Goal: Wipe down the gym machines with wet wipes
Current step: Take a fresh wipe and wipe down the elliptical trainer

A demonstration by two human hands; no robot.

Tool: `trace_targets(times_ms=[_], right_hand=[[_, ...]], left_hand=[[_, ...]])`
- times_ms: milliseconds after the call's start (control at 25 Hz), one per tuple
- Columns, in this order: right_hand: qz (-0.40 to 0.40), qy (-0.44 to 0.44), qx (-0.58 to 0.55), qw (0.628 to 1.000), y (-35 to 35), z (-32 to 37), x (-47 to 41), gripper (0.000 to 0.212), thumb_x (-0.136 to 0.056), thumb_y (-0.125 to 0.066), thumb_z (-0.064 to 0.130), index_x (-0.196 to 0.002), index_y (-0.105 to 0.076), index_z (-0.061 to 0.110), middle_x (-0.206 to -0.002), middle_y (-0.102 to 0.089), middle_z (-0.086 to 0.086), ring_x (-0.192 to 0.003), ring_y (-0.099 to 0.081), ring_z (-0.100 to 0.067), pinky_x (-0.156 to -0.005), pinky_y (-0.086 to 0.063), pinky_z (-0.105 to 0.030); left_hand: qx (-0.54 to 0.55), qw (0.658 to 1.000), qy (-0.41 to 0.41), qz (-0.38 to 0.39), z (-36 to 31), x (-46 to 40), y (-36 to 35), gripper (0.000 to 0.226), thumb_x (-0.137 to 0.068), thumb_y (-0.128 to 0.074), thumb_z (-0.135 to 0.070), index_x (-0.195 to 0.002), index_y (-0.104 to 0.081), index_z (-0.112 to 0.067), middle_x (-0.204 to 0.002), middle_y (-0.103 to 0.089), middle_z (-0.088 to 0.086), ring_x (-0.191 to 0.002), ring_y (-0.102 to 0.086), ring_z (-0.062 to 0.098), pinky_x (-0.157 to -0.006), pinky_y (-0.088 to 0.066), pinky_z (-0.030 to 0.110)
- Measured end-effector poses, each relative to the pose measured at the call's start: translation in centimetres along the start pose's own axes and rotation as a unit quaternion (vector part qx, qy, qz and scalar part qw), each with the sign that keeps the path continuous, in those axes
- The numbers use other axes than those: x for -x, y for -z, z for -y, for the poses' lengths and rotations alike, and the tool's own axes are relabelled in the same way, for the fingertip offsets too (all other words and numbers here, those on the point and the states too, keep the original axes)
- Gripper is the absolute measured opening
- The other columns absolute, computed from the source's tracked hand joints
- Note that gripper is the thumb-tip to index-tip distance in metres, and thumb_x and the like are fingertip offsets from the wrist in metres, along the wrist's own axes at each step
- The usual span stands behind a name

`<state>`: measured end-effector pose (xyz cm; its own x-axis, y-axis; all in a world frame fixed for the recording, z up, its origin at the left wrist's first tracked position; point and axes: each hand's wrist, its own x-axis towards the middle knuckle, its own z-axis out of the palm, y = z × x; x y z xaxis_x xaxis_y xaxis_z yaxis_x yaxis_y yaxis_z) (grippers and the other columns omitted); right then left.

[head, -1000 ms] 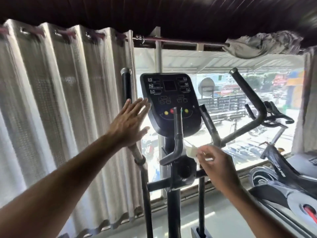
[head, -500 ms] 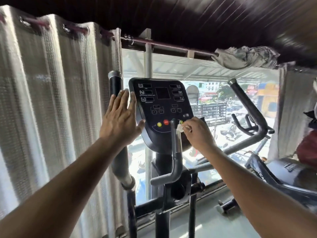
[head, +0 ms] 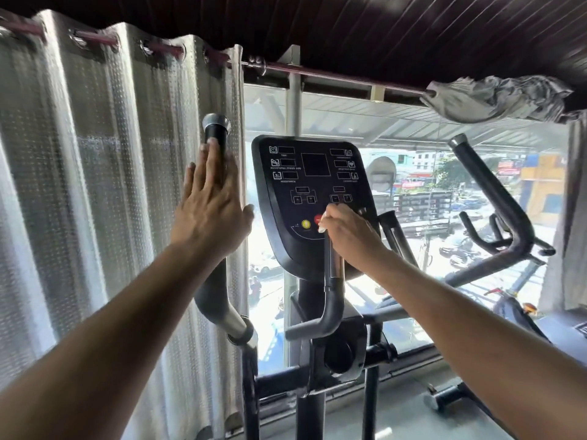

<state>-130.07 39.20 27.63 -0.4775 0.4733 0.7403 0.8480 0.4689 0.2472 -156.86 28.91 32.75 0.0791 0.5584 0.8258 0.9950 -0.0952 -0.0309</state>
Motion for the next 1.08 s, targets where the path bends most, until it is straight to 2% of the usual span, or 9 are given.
trace_targets(times_ms=[120, 240, 400, 520, 680, 760, 920, 1000, 1080], right_hand=[[0.028, 0.044, 0.001, 0.999, 0.7, -1.0, 0.8, 0.024, -0.094, -0.064, 0.001, -0.117, -0.07, 0.008, -0.105, -0.059, -0.003, -0.095, -0.06, -0.02, -0.072, -0.061, -0.035], [0.037, -0.003, 0.006, 0.999, 1.7, -0.8, -0.8, 0.005, -0.095, -0.066, 0.005, -0.093, -0.068, 0.009, -0.098, -0.049, 0.0, -0.08, -0.053, -0.013, -0.057, -0.045, -0.018], [0.078, 0.061, -0.021, 0.995, 0.3, 0.0, 0.2, 0.012, -0.093, -0.061, -0.005, -0.091, -0.07, 0.003, -0.1, -0.051, -0.002, -0.086, -0.054, -0.013, -0.076, -0.055, -0.024], [0.124, 0.114, -0.057, 0.984, 0.2, -1.4, 3.6, 0.016, -0.1, -0.06, 0.012, -0.099, -0.075, 0.008, -0.101, -0.048, 0.006, -0.082, -0.059, -0.007, -0.084, -0.059, -0.025], [0.041, 0.034, -0.069, 0.996, 0.5, -2.6, 0.7, 0.012, -0.098, -0.063, 0.003, -0.096, -0.075, 0.006, -0.093, -0.046, 0.0, -0.068, -0.053, -0.014, -0.069, -0.054, -0.028], [0.036, 0.011, -0.035, 0.999, 0.6, -1.7, -1.6, 0.012, -0.093, -0.063, -0.006, -0.09, -0.071, 0.002, -0.093, -0.046, -0.003, -0.068, -0.047, -0.014, -0.065, -0.05, -0.031], [0.11, 0.146, 0.011, 0.983, -0.3, 0.1, 1.7, 0.012, -0.089, -0.067, -0.004, -0.087, -0.068, 0.007, -0.097, -0.046, 0.0, -0.082, -0.05, -0.011, -0.06, -0.049, -0.023], [0.131, 0.216, 0.007, 0.968, -0.5, -0.1, 6.0, 0.013, -0.092, -0.067, 0.0, -0.1, -0.067, 0.011, -0.105, -0.044, 0.003, -0.088, -0.051, -0.009, -0.065, -0.054, -0.018], [0.134, 0.242, -0.006, 0.961, -0.6, -0.9, 8.8, 0.029, -0.095, -0.062, -0.001, -0.122, -0.063, 0.01, -0.119, -0.046, 0.001, -0.098, -0.055, -0.01, -0.079, -0.058, -0.02]], left_hand=[[-0.028, 1.0, 0.013, 0.001, -0.6, 0.0, -0.5, 0.097, -0.101, -0.049, -0.049, -0.162, 0.013, -0.006, -0.168, 0.027, 0.014, -0.157, 0.02, 0.026, -0.127, 0.01, 0.04], [-0.022, 1.0, 0.017, 0.001, -0.4, -0.1, -0.4, 0.1, -0.1, -0.051, -0.05, -0.162, 0.013, -0.005, -0.169, 0.024, 0.014, -0.158, 0.017, 0.026, -0.127, 0.008, 0.04], [-0.003, 0.999, 0.027, -0.016, -0.1, 0.3, -0.5, 0.1, -0.1, -0.055, -0.043, -0.162, 0.015, -0.007, -0.171, 0.016, 0.014, -0.159, 0.012, 0.027, -0.128, 0.004, 0.04], [0.004, 1.0, 0.024, -0.007, -0.2, -0.1, -0.8, 0.097, -0.101, -0.052, -0.044, -0.162, 0.012, -0.006, -0.171, 0.014, 0.015, -0.159, 0.011, 0.027, -0.128, 0.004, 0.04], [0.001, 1.0, 0.022, 0.004, -0.2, -0.2, -1.1, 0.099, -0.1, -0.051, -0.05, -0.162, 0.01, -0.002, -0.171, 0.012, 0.019, -0.159, 0.012, 0.029, -0.128, 0.0, 0.042], [0.008, 1.0, 0.026, 0.012, -0.2, 0.0, -0.9, 0.1, -0.099, -0.053, -0.049, -0.162, 0.009, -0.001, -0.171, 0.011, 0.019, -0.159, 0.013, 0.028, -0.129, -0.001, 0.04], [0.022, 0.999, 0.022, 0.01, -0.3, 0.2, -0.6, 0.096, -0.1, -0.054, -0.044, -0.162, 0.005, 0.0, -0.171, 0.007, 0.02, -0.159, 0.01, 0.029, -0.13, -0.003, 0.041], [0.017, 1.0, 0.021, 0.009, -0.4, 0.3, -0.5, 0.097, -0.1, -0.055, -0.044, -0.162, 0.005, 0.001, -0.171, 0.005, 0.021, -0.159, 0.008, 0.03, -0.13, -0.004, 0.042], [0.009, 1.0, 0.023, 0.016, -0.6, 0.5, -0.3, 0.098, -0.1, -0.055, -0.046, -0.162, 0.007, 0.0, -0.171, 0.006, 0.021, -0.159, 0.009, 0.03, -0.13, -0.003, 0.042]])
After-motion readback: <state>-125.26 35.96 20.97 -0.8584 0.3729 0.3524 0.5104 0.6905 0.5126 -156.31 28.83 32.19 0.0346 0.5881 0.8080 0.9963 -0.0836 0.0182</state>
